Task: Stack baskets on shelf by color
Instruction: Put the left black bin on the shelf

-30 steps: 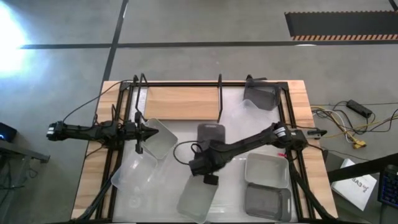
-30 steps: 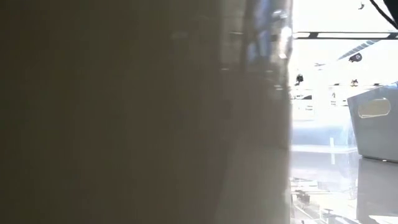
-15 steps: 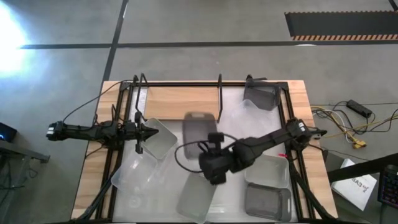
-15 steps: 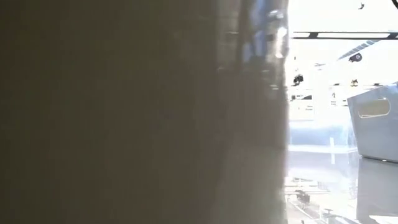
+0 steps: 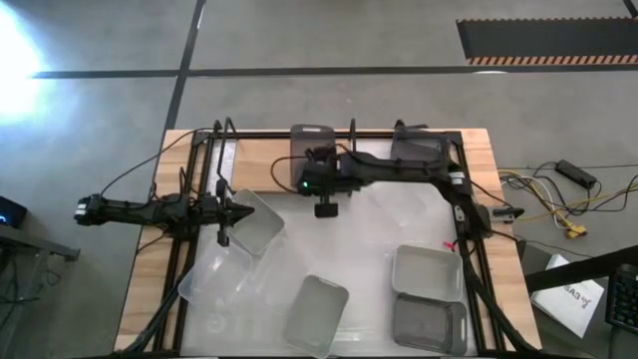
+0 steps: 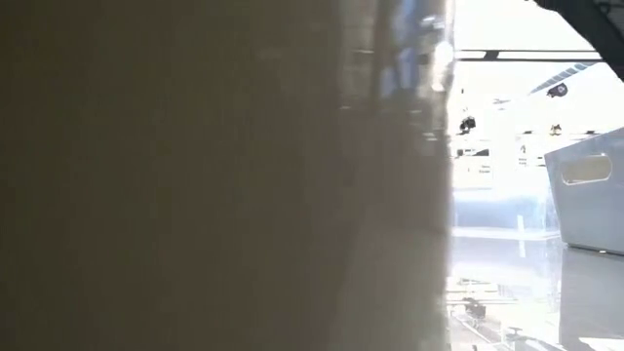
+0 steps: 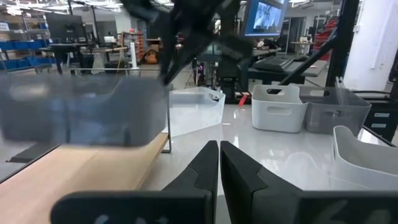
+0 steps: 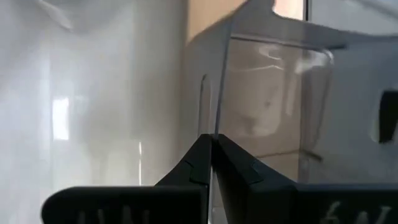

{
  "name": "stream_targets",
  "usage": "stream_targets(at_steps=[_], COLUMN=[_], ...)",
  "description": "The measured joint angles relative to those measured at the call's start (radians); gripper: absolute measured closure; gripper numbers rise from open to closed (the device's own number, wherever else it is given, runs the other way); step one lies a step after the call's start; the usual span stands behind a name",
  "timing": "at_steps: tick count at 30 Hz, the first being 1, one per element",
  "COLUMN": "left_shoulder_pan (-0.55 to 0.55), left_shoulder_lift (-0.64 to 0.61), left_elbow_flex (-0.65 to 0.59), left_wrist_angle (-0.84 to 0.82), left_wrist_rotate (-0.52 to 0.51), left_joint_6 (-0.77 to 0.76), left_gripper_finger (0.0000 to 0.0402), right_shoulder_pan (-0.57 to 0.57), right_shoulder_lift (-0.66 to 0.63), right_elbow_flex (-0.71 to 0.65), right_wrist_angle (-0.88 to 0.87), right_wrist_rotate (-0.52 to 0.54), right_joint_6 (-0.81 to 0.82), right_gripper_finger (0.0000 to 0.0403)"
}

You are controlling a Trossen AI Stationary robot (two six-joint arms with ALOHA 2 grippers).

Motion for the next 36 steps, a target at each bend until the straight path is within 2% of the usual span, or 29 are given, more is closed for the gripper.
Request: stream_targets(at_steps=[10,31,36], left_shoulder_pan=[0.0,0.0,0.0], left_shoulder_lift=[0.001,0.006,0.008], left_elbow_flex=[0.0,0.0,0.0], left_wrist_angle=[0.0,0.0,0.0], left_wrist_rotate=[0.0,0.0,0.0], left_joint_6=[0.0,0.0,0.0], left_gripper_finger=[0.0402,0.0402,0.0402], right_shoulder_pan=[-0.048,-0.073,-0.072], right_shoulder_lift=[0.058,0.06,0.05], right_elbow_flex=[-0.009,-0.067,-0.063], right_wrist_angle=[-0.106,-0.119,-0.128], right_wrist_rotate=[-0.007,-0.005,-0.005], right_joint_6=[0.013,0.068,0.074], right_gripper_finger=[0.0394,0.0394,0.0361])
